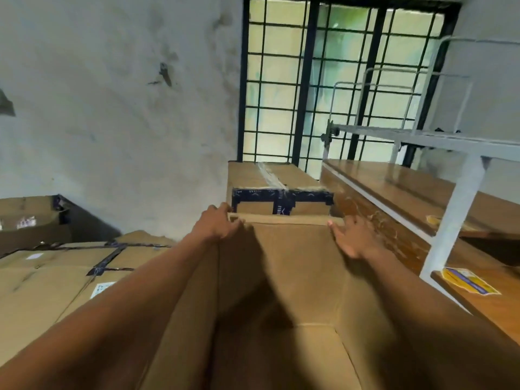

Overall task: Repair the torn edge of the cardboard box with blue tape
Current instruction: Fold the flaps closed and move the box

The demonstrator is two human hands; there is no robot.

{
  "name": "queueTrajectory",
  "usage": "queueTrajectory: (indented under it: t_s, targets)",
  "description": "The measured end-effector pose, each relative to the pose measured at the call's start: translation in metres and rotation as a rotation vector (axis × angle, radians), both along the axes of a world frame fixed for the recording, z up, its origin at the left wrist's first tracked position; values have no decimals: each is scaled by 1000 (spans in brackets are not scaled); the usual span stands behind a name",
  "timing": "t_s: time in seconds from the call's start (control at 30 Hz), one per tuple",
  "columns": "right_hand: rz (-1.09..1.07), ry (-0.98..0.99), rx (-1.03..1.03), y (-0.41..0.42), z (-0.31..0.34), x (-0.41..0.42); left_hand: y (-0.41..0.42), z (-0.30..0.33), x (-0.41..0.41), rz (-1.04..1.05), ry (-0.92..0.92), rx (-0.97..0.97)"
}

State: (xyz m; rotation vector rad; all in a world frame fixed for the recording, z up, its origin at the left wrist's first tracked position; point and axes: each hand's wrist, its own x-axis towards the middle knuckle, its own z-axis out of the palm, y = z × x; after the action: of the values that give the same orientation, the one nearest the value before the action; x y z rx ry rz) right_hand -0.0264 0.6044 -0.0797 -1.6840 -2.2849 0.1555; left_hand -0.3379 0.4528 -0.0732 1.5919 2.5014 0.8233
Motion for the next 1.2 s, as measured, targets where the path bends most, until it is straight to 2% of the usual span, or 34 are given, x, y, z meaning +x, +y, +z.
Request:
queueTrajectory:
  t_s: [0.13, 0.2, 0.33, 0.5, 0.6, 0.7, 0.77, 0.93, 1.03, 1.13, 1.2]
  targets:
    - [-51, 269, -115, 32, 2, -13, 32, 0, -16, 35, -53, -24]
    - [-107, 423, -183, 49, 6, -19, 47, -2, -23, 89, -30, -32]
    - [-194, 598, -209, 82, 3, -18, 65, -6, -21, 183, 24, -48]
    - [-234, 854, -212, 85, 9, -16, 65, -8, -23, 233, -19, 38]
    - [-249, 1025, -266, 89, 10, -8, 56, -5, -20, 244, 20, 139]
    - [-230, 1075, -326, 174, -28, 12, 47, -5, -16, 253, 58, 263]
    - [-196, 1043, -366, 186, -37, 16, 42, -5, -13, 247, 36, 334]
    - [-189, 1171, -380, 80, 2, 15, 29, 3, -4, 298, -149, 503]
    - [-200, 1296, -420, 66, 6, 23, 24, 11, 0, 390, -301, 554]
    - [-211, 1460, -459, 64, 9, 30, 23, 11, -1, 384, -526, 620]
    - [-198, 1524, -452, 61, 11, 30, 25, 7, -11, 268, -814, 693]
